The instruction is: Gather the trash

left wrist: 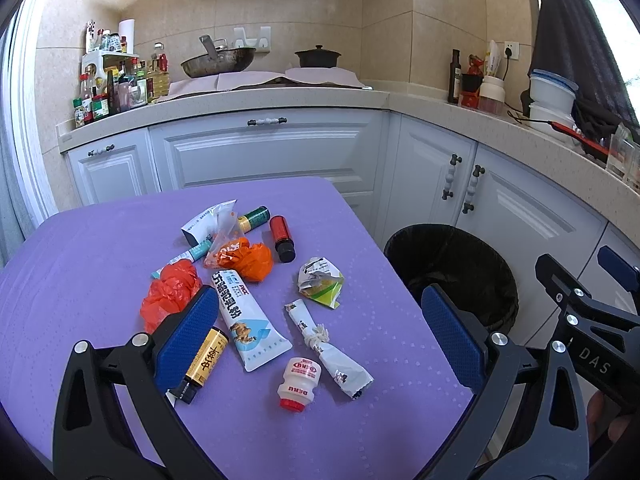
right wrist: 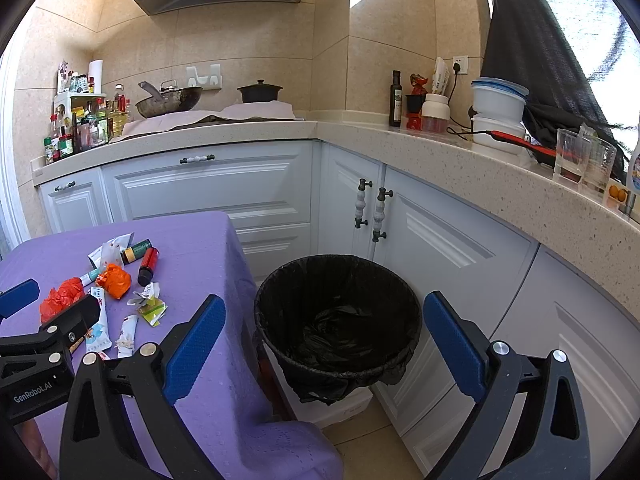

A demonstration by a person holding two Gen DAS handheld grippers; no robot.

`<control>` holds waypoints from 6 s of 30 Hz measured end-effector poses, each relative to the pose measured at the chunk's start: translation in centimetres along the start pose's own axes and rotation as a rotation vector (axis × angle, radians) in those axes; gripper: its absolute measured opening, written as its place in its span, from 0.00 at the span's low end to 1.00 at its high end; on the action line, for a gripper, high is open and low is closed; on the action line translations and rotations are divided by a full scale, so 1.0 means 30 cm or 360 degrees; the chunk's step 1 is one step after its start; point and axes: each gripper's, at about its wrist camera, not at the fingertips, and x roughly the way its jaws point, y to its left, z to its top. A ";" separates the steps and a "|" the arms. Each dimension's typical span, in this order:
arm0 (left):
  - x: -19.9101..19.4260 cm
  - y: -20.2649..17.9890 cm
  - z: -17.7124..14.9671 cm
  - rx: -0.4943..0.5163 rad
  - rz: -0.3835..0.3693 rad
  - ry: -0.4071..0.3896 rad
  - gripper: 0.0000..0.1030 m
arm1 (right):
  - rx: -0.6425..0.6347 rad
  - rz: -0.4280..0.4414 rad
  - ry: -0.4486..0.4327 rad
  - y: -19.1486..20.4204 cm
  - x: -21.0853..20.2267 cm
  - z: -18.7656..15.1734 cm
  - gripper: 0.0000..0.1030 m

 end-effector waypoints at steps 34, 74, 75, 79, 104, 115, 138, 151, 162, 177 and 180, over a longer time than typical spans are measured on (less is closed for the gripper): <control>0.009 -0.003 -0.007 0.0001 -0.0001 0.0018 0.96 | 0.0000 0.0000 0.0002 0.000 0.001 0.001 0.94; 0.028 0.309 -0.120 -0.0129 0.0278 0.0211 0.96 | -0.0166 0.0284 0.0128 0.223 0.059 -0.051 0.94; 0.030 0.320 -0.126 -0.0136 0.0286 0.0220 0.96 | -0.0174 0.0293 0.0134 0.232 0.060 -0.054 0.94; 0.042 0.359 -0.150 -0.0164 0.0306 0.0264 0.96 | -0.0214 0.0328 0.0165 0.273 0.072 -0.065 0.94; 0.096 0.494 -0.188 -0.0226 0.0382 0.0420 0.95 | -0.0276 0.0384 0.0255 0.356 0.127 -0.081 0.94; 0.119 0.431 -0.182 -0.0134 0.0296 0.0445 0.79 | -0.0280 0.0382 0.0271 0.358 0.133 -0.087 0.94; 0.078 0.399 -0.228 -0.0130 0.0120 0.0419 0.19 | -0.0295 0.0459 0.0291 0.385 0.116 -0.121 0.93; 0.045 0.460 -0.238 -0.0194 0.0152 0.0403 0.19 | -0.0368 0.0563 0.0418 0.433 0.142 -0.159 0.56; 0.030 0.445 -0.236 -0.0197 0.0129 0.0386 0.19 | -0.0410 0.0722 0.0504 0.478 0.138 -0.185 0.19; -0.029 0.391 -0.204 -0.0180 0.0103 0.0303 0.19 | -0.0341 0.0704 0.0408 0.415 0.083 -0.153 0.17; -0.047 0.371 -0.187 -0.0166 0.0103 0.0259 0.19 | -0.0325 0.0671 0.0348 0.391 0.062 -0.133 0.17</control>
